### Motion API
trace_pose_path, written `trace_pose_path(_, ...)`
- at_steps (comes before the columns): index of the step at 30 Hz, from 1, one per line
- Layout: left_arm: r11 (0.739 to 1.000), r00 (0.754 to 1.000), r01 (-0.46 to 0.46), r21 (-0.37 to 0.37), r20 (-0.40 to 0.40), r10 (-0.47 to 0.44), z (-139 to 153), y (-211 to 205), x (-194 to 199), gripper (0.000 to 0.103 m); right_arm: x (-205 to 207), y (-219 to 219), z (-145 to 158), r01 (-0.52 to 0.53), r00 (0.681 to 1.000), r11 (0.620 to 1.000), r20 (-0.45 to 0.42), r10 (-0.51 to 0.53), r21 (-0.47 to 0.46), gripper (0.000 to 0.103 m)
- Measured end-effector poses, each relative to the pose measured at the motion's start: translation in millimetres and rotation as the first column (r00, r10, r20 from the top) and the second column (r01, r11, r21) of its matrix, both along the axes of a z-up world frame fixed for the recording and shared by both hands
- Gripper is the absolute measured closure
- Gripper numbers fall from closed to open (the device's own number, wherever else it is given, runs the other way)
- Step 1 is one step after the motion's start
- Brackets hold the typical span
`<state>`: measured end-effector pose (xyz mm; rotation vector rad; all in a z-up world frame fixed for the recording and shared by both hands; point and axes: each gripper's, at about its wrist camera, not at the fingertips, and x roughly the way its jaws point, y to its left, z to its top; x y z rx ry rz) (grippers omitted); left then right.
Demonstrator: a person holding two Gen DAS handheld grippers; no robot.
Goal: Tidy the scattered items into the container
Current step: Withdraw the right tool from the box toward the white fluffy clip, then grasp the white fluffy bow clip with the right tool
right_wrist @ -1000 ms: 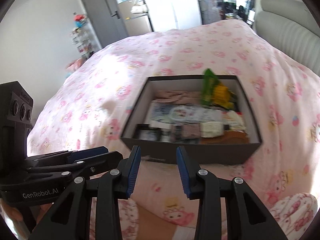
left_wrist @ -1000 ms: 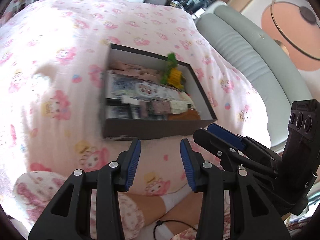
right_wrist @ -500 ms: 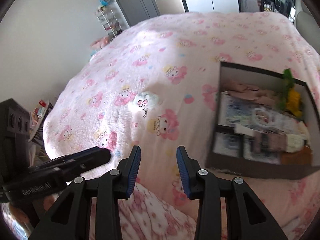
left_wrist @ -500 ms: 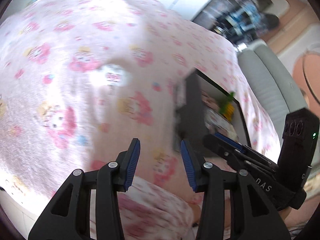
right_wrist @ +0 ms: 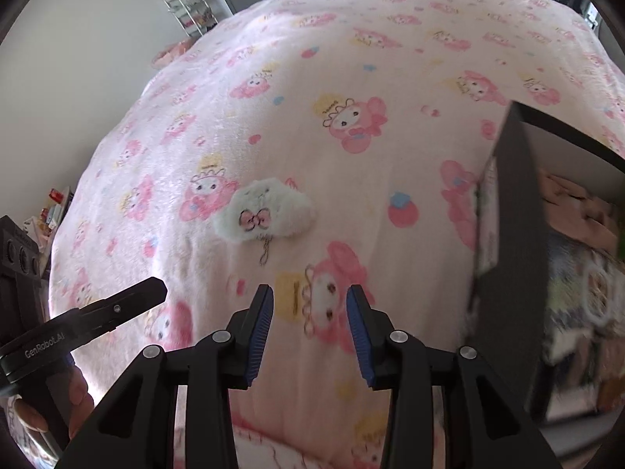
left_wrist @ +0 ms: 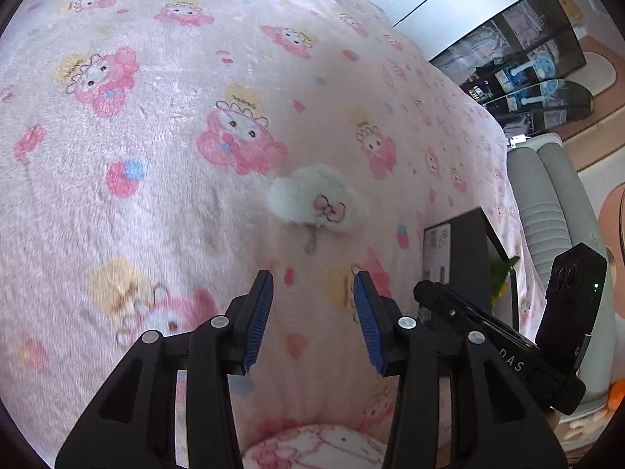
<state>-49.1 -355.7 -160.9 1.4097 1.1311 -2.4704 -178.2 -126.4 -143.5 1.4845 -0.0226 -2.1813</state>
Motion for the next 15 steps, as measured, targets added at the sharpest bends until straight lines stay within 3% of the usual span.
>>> trace_pose_path(4, 0.999, 1.0, -0.019, 0.029, -0.009, 0.019, -17, -17, -23, 0.05, -27, -15, -17, 0.027, 1.0, 1.0, 0.012, -0.027, -0.008, 0.061)
trace_pose_path(12, 0.987, 0.998, -0.054, 0.154, 0.024, 0.051, -61, -36, -68, 0.051, -70, -39, -51, 0.055, 0.997, 0.998, 0.055, -0.053, -0.038, 0.054)
trace_pose_path(14, 0.987, 0.998, -0.052, 0.151, 0.043, 0.046, -64, -30, -71, 0.069, -77, -45, -65, 0.024, 0.993, 0.995, 0.118, -0.012, -0.1, 0.055)
trace_pose_path(15, 0.988, 0.998, -0.044, 0.148, 0.047, 0.038, -63, -27, -70, 0.069, -79, -44, -69, 0.034, 0.988, 0.99, 0.154, -0.013, -0.136, 0.065)
